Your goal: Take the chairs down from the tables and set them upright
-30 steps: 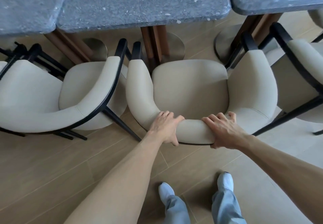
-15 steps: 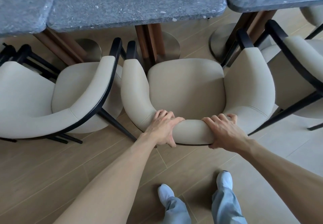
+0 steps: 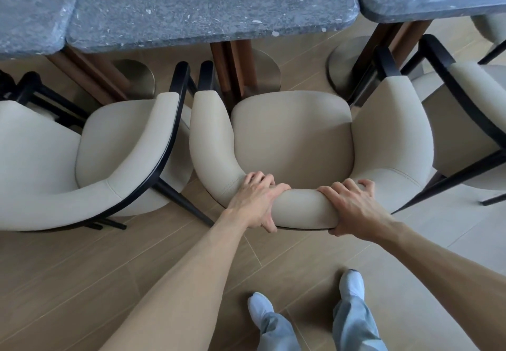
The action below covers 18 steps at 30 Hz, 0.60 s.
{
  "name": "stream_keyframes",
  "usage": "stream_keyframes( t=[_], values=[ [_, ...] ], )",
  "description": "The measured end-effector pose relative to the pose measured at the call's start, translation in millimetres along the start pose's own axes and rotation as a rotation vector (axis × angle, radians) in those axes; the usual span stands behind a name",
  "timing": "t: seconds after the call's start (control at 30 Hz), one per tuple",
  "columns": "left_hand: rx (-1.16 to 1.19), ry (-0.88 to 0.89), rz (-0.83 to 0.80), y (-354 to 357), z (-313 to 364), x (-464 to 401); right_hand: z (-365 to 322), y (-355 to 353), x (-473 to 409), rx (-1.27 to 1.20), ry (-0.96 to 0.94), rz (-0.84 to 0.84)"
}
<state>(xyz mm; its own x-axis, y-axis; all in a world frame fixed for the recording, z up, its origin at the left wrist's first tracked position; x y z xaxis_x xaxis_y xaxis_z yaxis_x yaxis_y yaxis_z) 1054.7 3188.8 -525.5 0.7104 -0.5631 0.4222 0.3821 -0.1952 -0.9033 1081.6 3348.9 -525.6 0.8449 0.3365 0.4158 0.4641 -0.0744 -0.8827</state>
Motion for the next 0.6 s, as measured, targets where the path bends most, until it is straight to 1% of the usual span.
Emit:
stream_keyframes(
  t=[0.13,0.2,0.23,0.27,0.3,0.33,0.37,0.43,0.47,0.53,0.6],
  values=[
    [-0.008,-0.007,0.017,1,0,-1,0,-1,3,-0.031,0.01,0.015],
    [0.001,0.008,-0.026,2,2,1,-2,1,7,-0.046,0.025,-0.032],
    [0.052,0.003,-0.05,-2,4,5,-6,-1,9,-0.077,0.043,-0.059],
    [0.173,-0.02,-0.058,-9,5,10,-10,-6,12,-0.125,0.072,-0.079],
    [0.352,-0.055,-0.062,-20,6,17,-17,-17,16,-0.209,0.117,-0.086],
    [0.543,-0.075,-0.059,-33,7,25,-24,-33,21,-0.324,0.163,-0.056],
    [0.696,-0.088,-0.036,-50,6,34,-31,-54,27,-0.481,0.222,0.009],
    [0.854,-0.11,0.042,-95,-10,50,-31,-107,40,-0.866,0.33,0.232],
    [0.959,-0.113,0.087,-121,-22,59,-30,-133,47,-1.097,0.346,0.36],
    [1.194,-0.14,0.245,-173,-56,76,-30,-188,64,-1.404,0.326,0.601],
    [1.38,-0.151,0.447,-220,-95,87,-32,-236,74,-1.559,0.255,0.794]
  ],
)
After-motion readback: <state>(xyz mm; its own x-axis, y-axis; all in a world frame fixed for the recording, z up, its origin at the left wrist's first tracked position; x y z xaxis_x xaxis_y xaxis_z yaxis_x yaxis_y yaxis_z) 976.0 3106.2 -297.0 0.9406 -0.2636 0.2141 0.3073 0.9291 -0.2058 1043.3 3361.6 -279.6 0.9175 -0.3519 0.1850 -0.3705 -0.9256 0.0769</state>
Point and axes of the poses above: each hand's wrist, its own x-axis away from the middle knuckle, its own y-axis out of the palm, z = x × y, the point moved 10 cm from there along -x, towards the middle knuckle, and after that the axes turned 8 degrees about -x, right-handed, at the moved point
